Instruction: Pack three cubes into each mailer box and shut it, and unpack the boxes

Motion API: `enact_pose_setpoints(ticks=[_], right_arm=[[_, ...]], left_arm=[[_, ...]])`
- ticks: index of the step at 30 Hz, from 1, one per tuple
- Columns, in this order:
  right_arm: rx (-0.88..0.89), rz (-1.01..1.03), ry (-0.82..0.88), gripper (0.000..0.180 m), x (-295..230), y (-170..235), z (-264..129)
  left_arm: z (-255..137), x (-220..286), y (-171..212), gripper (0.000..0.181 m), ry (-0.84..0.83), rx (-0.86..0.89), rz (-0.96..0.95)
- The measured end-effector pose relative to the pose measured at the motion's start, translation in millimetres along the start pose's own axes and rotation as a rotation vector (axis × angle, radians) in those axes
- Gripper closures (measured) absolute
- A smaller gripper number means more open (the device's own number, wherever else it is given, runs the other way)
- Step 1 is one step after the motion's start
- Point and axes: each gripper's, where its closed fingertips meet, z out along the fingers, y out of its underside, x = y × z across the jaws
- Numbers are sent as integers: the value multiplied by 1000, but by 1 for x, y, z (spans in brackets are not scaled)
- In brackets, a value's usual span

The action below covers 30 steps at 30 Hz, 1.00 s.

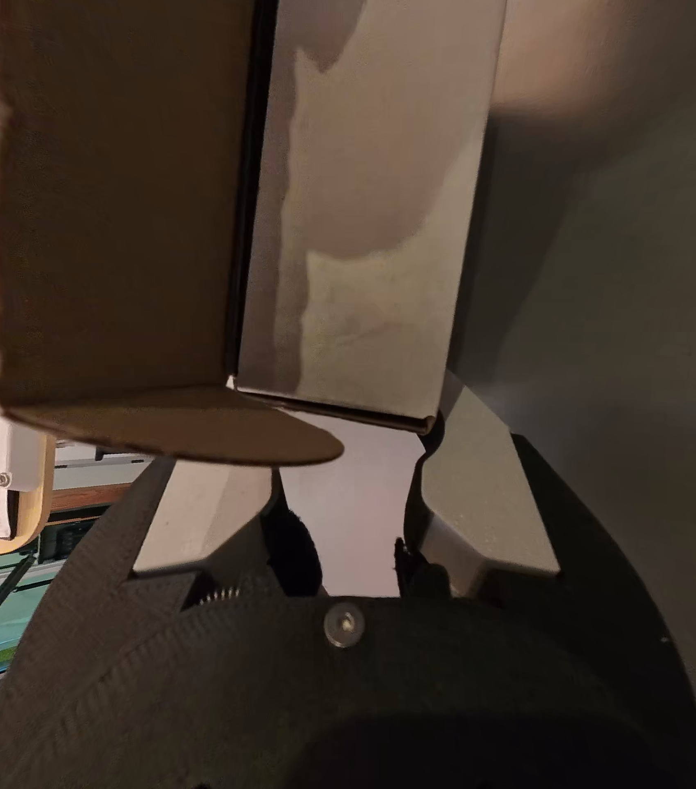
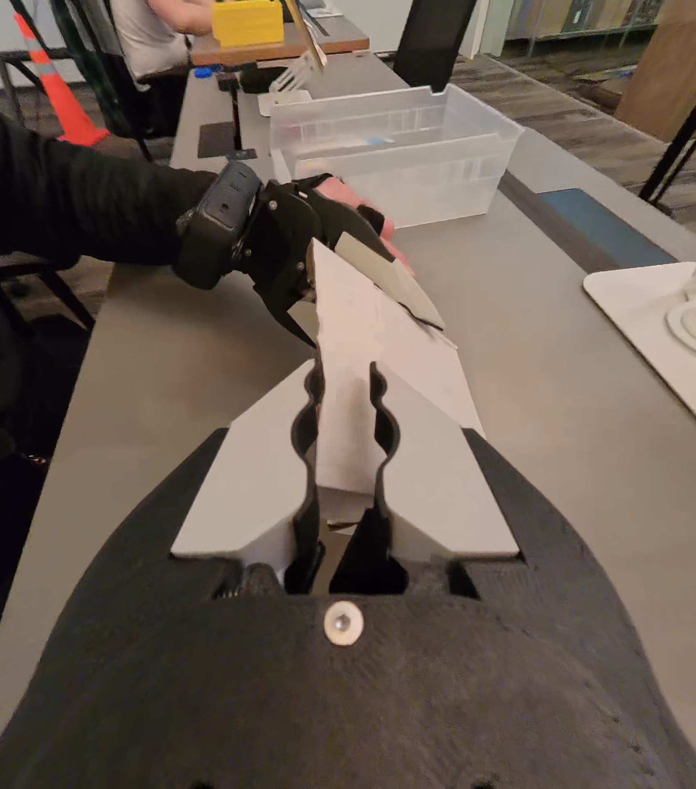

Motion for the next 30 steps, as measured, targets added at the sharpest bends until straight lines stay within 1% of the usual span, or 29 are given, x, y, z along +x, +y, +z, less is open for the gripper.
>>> enact_pose_setpoints(ticks=[2,3,8,10,15,22,28,30], right_arm=[[-14,-72,83,169,6,-4,-2],[-32,-108,142,179,12,-4,-3],[-98,-271,297,174,21,-7,-2],[-91,-250,289,175,20,-10,-1],[-37,-164,184,180,7,-13,3],[20,-40,158,179,16,-19,1],[36,-50,126,180,10,-26,3],[41,-47,118,180,9,-26,2]], left_arm=[[0,0,0,118,-6,-1,3],[0,0,-1,118,-11,1,14],[-3,2,1,118,-30,8,12],[-5,3,1,118,-39,11,15],[-8,3,3,115,-89,21,22],[-10,4,0,113,-129,53,3],[-14,4,0,101,-178,72,-3],[-17,6,-1,99,-185,82,-13]])
